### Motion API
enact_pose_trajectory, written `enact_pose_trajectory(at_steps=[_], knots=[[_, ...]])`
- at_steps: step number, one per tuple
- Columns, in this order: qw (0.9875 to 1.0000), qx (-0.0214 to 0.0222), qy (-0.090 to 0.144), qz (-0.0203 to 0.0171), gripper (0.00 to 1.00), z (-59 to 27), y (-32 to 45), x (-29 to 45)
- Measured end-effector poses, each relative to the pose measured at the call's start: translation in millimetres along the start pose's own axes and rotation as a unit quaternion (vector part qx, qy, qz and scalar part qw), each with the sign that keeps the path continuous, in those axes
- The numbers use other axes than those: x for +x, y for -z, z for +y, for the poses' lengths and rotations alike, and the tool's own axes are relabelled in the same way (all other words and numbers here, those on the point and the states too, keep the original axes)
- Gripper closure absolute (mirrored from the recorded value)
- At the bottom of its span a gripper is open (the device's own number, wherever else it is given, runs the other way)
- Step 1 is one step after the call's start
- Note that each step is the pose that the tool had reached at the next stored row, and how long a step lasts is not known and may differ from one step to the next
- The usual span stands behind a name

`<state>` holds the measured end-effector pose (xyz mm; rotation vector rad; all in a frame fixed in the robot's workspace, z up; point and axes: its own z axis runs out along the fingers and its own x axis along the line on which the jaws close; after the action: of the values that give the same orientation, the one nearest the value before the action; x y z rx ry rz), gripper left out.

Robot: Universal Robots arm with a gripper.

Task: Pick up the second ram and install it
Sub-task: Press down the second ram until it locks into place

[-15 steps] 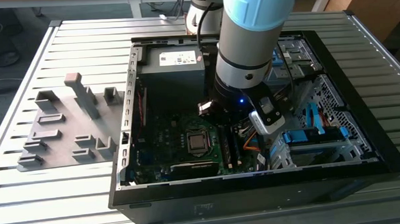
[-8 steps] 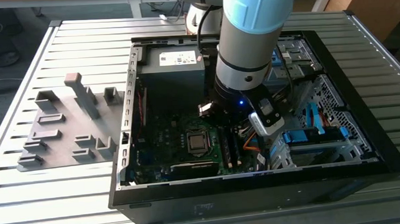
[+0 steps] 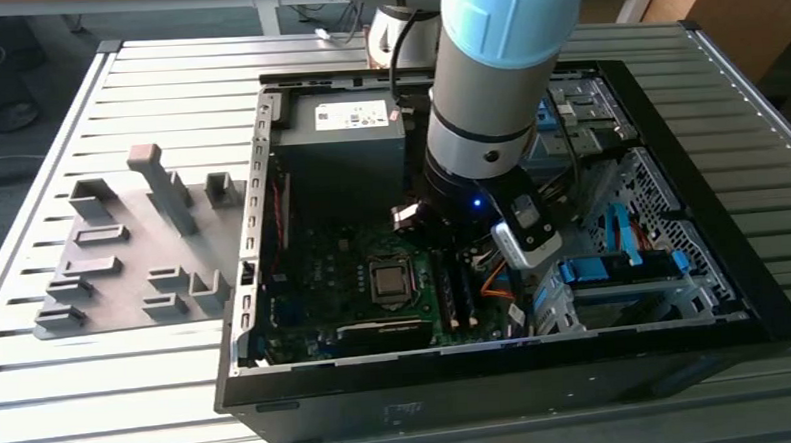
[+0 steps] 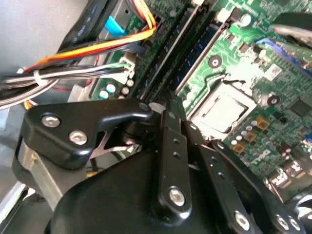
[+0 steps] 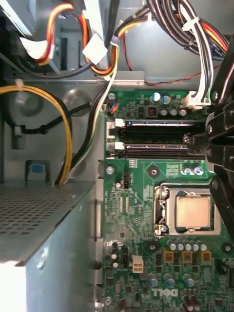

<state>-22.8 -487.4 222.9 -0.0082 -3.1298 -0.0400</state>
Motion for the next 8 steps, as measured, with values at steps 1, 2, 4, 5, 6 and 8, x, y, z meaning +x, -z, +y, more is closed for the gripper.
enact_pose_trajectory(at_steps=[1, 2, 4, 5, 6, 8], knots=[[1.0, 0.0006, 0.0, 0.0002, 0.89, -0.1, 4.9, 0.1], [1.0, 0.0009, 0.0, 0.0003, 0.89, 0.0, 8.8, 0.2], [1.0, 0.0007, 0.0, 0.0003, 0.89, 0.0, 13.3, 0.2], [1.0, 0.0008, 0.0, 0.0003, 0.89, 0.1, 14.2, 0.2], [1.0, 0.0007, 0.0, 0.0003, 0.89, 0.1, 14.0, 0.2], [1.0, 0.0007, 0.0, 0.0003, 0.89, 0.1, 14.1, 0.2]])
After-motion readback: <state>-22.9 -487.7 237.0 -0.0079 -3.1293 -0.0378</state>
